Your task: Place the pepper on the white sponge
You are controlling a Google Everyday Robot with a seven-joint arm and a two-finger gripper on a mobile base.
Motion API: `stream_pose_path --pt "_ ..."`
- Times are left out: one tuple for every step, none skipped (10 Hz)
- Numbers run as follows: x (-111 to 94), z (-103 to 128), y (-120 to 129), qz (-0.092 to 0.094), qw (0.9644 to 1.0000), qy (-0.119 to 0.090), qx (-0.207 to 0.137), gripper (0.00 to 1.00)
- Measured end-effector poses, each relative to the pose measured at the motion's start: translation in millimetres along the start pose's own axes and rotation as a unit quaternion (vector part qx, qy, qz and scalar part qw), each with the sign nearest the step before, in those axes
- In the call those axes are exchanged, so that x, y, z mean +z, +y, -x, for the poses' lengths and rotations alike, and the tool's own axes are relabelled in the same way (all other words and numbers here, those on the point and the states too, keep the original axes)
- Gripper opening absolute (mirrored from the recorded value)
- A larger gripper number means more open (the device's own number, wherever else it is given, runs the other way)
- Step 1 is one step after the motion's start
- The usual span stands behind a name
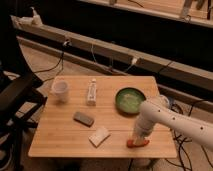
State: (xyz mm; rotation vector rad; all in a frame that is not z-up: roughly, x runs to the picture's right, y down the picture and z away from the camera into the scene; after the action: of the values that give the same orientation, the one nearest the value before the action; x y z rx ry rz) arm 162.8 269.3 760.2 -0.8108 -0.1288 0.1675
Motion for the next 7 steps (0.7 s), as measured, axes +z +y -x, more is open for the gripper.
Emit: stream_pose_path --pt "5 -2 -1 0.001 1.0 -0.005 -0.004 0.66" --pt "12 -3 -2 0.002 0.9999 -0.011 -0.007 0.75" --pt "14 -2 -2 0.002 0.9998 -0.014 -0.011 0.79" --pt "15 -2 -3 0.002 0.9998 -0.015 -0.013 0.8" --pt "16 -3 -3 0.003 0.9998 -0.016 -0.013 0.8" --pt "17 -4 -3 0.004 0.9998 -0.017 -0.012 0.8" --pt "19 -6 -3 0.007 0.9998 -0.018 -0.01 0.8"
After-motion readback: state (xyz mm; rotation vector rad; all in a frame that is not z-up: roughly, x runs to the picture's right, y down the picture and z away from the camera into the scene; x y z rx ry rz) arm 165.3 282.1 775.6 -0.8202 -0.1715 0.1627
